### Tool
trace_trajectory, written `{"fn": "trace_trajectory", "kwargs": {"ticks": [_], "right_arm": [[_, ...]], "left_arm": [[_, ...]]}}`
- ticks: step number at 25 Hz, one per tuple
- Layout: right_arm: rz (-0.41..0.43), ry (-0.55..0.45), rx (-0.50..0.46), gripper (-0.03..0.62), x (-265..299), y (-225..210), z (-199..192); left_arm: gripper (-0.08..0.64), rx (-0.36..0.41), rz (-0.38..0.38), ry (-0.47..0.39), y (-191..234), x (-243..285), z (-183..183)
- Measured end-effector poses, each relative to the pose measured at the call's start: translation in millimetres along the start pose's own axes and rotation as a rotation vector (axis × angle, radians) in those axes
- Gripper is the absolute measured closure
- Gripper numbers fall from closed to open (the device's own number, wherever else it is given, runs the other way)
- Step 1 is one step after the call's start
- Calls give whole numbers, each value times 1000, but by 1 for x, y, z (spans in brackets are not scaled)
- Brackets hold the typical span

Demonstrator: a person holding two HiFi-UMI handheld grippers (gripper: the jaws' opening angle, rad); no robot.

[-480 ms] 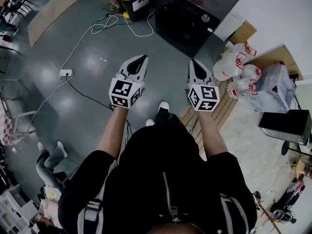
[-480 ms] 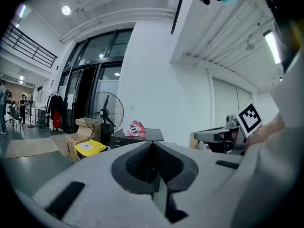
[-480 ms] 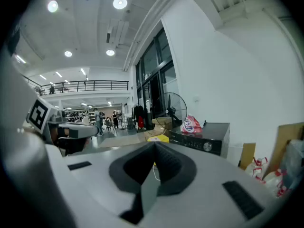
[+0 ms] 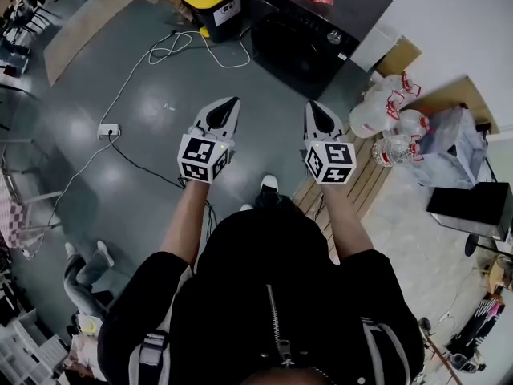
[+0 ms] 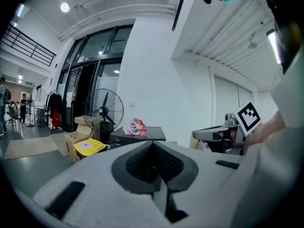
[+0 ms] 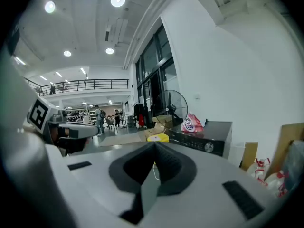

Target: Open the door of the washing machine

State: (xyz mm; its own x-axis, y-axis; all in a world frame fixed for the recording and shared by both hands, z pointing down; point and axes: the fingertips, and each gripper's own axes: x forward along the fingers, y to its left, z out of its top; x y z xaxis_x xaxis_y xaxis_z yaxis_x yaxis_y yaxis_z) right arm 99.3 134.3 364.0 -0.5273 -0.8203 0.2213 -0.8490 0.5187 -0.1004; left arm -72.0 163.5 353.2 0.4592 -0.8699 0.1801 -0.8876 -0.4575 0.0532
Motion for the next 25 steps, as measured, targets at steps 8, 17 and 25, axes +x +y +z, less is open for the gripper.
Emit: {"fn": "trace_trajectory", "kwargs": {"ticks": [8,17,25], "right_arm": [[44,-7,-8,589,35,-30,17],[77,-12,-4,589,69,-46,26],[49,-7,5,589,110,-65,27]], "left_arm": [[558,14,45,-7,11,38,18],[558,30,59,-2,28,72,24],[558,30,23,2,64,125,21]]}}
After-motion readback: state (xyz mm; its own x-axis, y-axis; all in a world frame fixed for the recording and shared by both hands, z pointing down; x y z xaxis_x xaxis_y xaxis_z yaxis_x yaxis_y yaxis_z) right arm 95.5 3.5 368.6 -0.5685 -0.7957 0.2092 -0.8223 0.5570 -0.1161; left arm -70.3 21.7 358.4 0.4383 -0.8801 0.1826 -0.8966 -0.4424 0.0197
